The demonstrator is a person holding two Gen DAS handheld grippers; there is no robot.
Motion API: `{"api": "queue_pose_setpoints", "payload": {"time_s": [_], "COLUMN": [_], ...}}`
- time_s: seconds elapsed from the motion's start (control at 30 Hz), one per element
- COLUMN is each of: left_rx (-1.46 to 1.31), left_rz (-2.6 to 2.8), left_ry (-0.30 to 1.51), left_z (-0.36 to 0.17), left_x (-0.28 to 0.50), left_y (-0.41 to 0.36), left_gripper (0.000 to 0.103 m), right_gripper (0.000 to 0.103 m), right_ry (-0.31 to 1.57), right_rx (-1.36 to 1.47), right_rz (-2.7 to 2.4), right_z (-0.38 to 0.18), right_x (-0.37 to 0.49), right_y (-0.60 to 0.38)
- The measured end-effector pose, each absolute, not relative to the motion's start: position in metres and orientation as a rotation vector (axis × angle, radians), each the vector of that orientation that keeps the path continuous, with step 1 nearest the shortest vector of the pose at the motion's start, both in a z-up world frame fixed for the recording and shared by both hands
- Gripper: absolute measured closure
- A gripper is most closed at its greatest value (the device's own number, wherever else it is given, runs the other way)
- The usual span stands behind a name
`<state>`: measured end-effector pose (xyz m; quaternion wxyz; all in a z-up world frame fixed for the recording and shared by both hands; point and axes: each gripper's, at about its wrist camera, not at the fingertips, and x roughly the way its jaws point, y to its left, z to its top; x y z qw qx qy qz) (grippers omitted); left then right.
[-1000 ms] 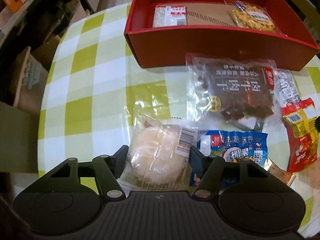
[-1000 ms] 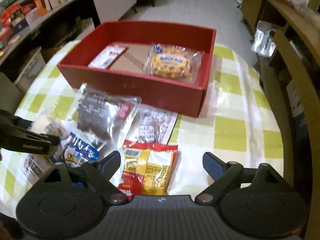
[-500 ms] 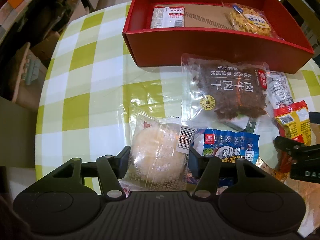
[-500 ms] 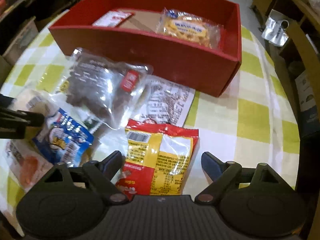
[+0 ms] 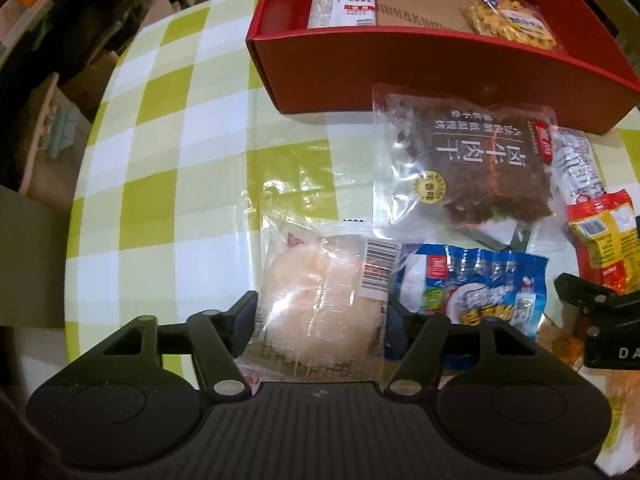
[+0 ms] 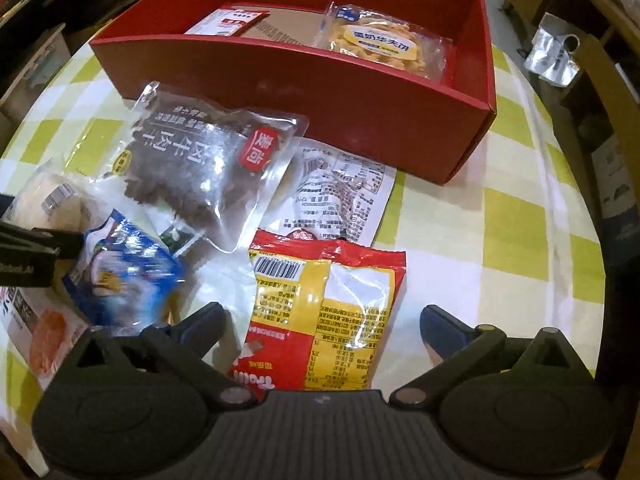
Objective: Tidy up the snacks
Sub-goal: 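Grasp the bread bun with the left gripper while the right grasps the red-yellow chip bag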
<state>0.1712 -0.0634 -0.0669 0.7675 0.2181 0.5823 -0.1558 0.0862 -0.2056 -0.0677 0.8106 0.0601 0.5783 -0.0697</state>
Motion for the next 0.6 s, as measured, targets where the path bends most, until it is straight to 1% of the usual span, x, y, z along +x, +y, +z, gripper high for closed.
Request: {"api": "queue_pose_setpoints", "payload": {"time_s": [0.1, 0.13, 0.17, 0.2, 0.23, 0.27, 0.33, 0.43, 0.6], "left_rx": [0.484, 0.479, 0.471, 0.462, 0.447, 0.432, 0.451, 0.481, 0.503], "left_rz": [-0.325, -0.325, -0.328, -0.330, -0.342, -0.356, -0.356, -0.342, -0.323], "left_ry": [1.262, 1.267, 1.274, 1.280, 1.288, 1.296, 1.290, 1.279, 1.256], "left_z": [-0.068, -0.069, -0.069, -0.069, -0.069, -0.068, -0.068, -0.067, -0.061], "left_x": [0.172, 0.173, 0.174, 0.175, 0.176, 0.177, 0.175, 0.170, 0.165], "left_y": [-0.062, -0.061, -0.060, -0.059, -0.058, -0.058, -0.059, -0.061, -0.062], "left_gripper": [0.023, 0.023, 0.023, 0.027, 0.031, 0.036, 0.037, 0.038, 0.039], "right_gripper": [0.000, 0.003, 0.011, 0.022, 0.029, 0.031, 0.032, 0.036, 0.038], "right_ry": [1.235, 1.230, 1.222, 1.215, 1.207, 1.208, 1.207, 1.207, 1.204], "right_rx": [0.119, 0.113, 0.107, 0.106, 0.108, 0.109, 0.095, 0.067, 0.021], "right_rz": [-0.140, -0.141, -0.140, -0.133, -0.119, -0.119, -0.120, -0.110, -0.131], "right_z": [-0.066, -0.064, -0.061, -0.059, -0.056, -0.054, -0.054, -0.051, -0.047], "right_x": [0.085, 0.083, 0.082, 0.082, 0.081, 0.081, 0.079, 0.078, 0.072], "right_y": [-0.204, -0.205, -0.205, -0.205, -0.205, -0.204, -0.202, -0.197, -0.197]}}
